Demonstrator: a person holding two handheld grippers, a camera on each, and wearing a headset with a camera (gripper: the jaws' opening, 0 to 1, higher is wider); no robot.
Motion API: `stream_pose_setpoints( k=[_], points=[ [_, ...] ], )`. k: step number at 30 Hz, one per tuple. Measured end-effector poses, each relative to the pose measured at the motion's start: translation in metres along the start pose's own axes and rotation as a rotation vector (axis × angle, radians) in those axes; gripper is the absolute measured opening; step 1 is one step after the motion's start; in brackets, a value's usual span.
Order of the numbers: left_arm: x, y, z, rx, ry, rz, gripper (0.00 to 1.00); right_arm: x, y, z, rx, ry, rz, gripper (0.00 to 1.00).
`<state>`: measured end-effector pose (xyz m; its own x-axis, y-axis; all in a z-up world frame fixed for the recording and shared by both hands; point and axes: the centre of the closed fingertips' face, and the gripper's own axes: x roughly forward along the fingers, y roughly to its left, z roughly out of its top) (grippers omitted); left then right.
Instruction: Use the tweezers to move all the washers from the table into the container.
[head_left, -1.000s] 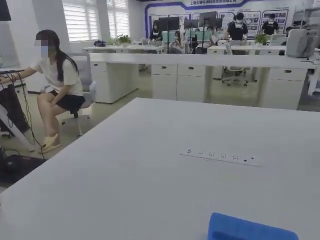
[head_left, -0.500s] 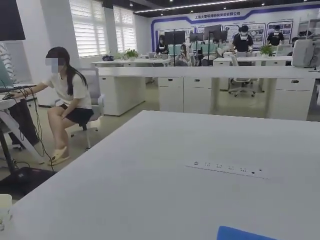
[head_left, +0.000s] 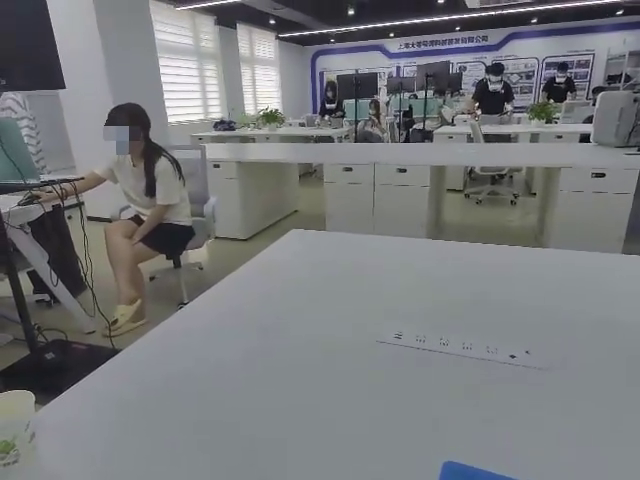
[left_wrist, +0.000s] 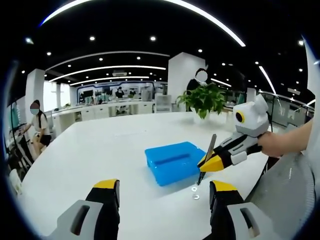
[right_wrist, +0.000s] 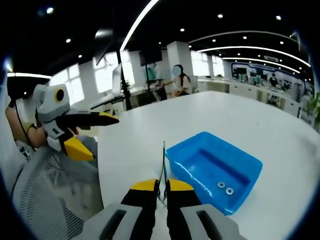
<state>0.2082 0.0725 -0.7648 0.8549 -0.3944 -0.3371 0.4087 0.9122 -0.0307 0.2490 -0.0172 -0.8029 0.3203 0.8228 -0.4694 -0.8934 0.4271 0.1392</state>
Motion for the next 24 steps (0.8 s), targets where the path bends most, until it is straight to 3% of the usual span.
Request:
stream_pose_setpoints(
  k=[9, 19, 24],
  points=[
    [0.0, -0.001, 0.0, -0.002, -0.002, -0.008, 0.73, -0.004, -0.012, 0.03, -0.025, -0.027, 0.018, 0.03],
    [0.0, -0.001, 0.001, 0.001, -0.004, -0.006, 0.73, 0.0, -0.024, 0.063, 0.102, -0.127, 0.046, 0.03],
    [0.0, -0.001, 0.001, 0.003, -0.003, -0.009, 0.73, 0.0, -0.048, 0.073, 0.152, -0.16, 0.013, 0.03]
  ],
)
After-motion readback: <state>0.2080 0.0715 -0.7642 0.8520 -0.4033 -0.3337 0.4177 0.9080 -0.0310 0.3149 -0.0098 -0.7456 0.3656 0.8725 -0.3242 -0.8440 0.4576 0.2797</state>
